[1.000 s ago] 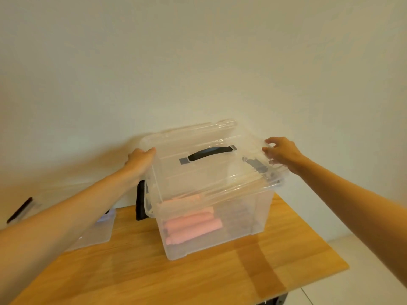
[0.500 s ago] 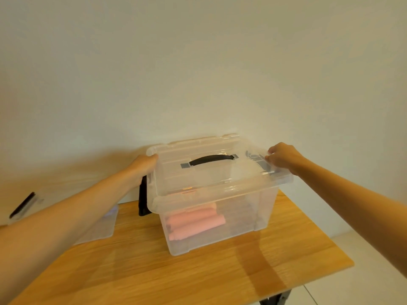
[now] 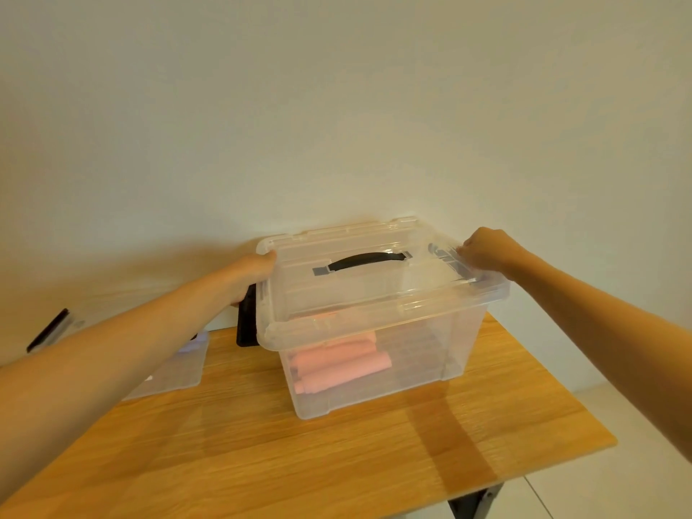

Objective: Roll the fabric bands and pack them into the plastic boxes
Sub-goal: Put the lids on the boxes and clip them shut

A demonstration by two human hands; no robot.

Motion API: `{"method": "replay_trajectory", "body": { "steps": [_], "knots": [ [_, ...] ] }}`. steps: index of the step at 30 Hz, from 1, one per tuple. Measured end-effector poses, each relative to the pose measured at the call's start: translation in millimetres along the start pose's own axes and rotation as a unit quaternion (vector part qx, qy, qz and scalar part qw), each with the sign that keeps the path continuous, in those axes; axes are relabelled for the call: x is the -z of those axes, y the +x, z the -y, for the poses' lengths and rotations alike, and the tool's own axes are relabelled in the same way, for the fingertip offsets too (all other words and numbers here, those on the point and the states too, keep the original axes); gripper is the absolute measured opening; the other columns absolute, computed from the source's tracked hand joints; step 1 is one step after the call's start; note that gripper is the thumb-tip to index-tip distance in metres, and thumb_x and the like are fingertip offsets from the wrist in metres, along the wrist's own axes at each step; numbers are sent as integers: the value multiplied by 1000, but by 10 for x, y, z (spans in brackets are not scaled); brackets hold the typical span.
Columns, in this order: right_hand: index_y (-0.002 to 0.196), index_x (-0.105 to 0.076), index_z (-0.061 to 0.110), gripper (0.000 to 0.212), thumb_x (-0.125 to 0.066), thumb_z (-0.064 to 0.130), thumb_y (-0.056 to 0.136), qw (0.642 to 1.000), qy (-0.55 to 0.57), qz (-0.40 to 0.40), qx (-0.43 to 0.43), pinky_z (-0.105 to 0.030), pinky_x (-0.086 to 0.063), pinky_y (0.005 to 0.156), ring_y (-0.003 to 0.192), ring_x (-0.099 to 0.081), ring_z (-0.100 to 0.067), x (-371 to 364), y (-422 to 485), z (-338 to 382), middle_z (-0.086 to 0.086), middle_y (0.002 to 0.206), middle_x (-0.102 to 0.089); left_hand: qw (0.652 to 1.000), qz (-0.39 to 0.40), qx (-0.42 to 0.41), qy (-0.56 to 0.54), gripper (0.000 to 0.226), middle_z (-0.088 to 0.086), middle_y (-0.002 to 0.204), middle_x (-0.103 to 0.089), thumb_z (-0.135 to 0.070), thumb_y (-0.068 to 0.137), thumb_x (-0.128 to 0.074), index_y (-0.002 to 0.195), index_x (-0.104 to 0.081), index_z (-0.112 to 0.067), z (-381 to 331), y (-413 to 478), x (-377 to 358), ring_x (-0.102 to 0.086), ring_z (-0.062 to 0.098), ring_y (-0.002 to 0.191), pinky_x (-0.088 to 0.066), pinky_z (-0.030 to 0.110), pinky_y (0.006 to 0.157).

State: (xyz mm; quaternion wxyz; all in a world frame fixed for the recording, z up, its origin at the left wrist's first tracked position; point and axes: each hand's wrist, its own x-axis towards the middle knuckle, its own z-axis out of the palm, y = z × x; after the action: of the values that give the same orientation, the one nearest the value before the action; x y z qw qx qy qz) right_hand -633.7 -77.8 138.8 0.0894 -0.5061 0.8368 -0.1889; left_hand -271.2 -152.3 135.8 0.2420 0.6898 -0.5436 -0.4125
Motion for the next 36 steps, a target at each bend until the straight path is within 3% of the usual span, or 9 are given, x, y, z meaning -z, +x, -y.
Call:
{"method": "replay_trajectory", "body": {
  "steps": [2, 6, 10, 13, 15, 17, 23, 28, 36],
  "knots": [
    [124, -63, -2, 44, -43, 34, 109, 996, 84, 15, -35, -33, -43, 82, 99, -58, -31, 22, -23, -33, -18, 124, -64, 1000, 13, -7, -12, 71, 12, 127, -61, -67, 99, -38, 139, -51, -9, 37, 15, 13, -61, 30, 109, -53, 41, 90],
    [128, -59, -3, 52, -53, 43, 105, 958, 244, 95, -114, -39, -49, 81, 94, -64, -32, 57, -26, -122, -18, 117, -63, 995, 65, 2, -79, 50, 8, 107, -68, -51, 97, -59, 124, -61, -9, 163, -80, 18, -66, 25, 92, -55, 37, 76],
    [134, -57, 0, 56, -63, 44, 100, 965, 229, 82, -99, -39, -47, 83, 103, -59, -34, 33, 9, -102, -17, 133, -60, 992, 66, 20, -107, 43, 14, 105, -68, -34, 86, -79, 114, -63, -7, 216, -238, 160, -66, 31, 95, -57, 45, 82],
    [144, -53, 7, 71, -71, 51, 91, 964, 227, 107, -91, -43, -50, 97, 123, -58, -39, 68, 43, -151, -17, 145, -54, 993, 35, -6, -112, 48, 15, 108, -67, -16, 78, -85, 117, -58, -6, 156, -322, 255, -66, 31, 94, -57, 42, 67],
    [141, -54, 8, 88, -78, 64, 78, 944, 248, 163, -143, -46, -55, 95, 115, -65, -38, 16, 83, -250, -16, 136, -61, 991, 35, -10, -125, 49, 16, 110, -68, -5, 76, -85, 117, -59, -4, 146, -380, 251, -67, 30, 94, -56, 40, 65],
    [128, -62, 5, 80, -79, 64, 76, 924, 295, 173, -174, -43, -59, 85, 101, -70, -33, -34, 84, -306, -17, 119, -70, 990, 35, -15, -132, 46, 16, 111, -69, -2, 76, -84, 117, -62, -2, 181, -410, 199, -67, 28, 94, -56, 40, 74],
    [120, -58, -6, 70, -86, 42, 79, 964, 246, 26, -96, -41, -49, 80, 100, -62, -36, -42, 82, -216, -19, 112, -62, 982, -20, -21, -185, 34, 15, 103, -71, -2, 82, -79, 113, -65, -1, 242, -411, 47, -69, 27, 83, -53, 39, 57],
    [113, -65, -6, 55, -83, 38, 84, 974, 218, 14, -68, -37, -48, 73, 88, -62, -32, -100, 112, -233, -17, 100, -65, 980, -52, -36, -189, 30, 13, 97, -70, -6, 83, -79, 109, -66, -1, 257, -371, -15, -68, 27, 77, -51, 35, 51],
    [105, -71, 0, 40, -74, 38, 92, 991, 128, -27, -8, -31, -41, 61, 81, -59, -27, -102, 83, -185, -11, 85, -63, 983, -102, -101, -112, 6, 14, 100, -71, -13, 92, -69, 97, -68, -9, 297, -272, -102, -68, 31, 87, -54, 36, 67]
  ]
}}
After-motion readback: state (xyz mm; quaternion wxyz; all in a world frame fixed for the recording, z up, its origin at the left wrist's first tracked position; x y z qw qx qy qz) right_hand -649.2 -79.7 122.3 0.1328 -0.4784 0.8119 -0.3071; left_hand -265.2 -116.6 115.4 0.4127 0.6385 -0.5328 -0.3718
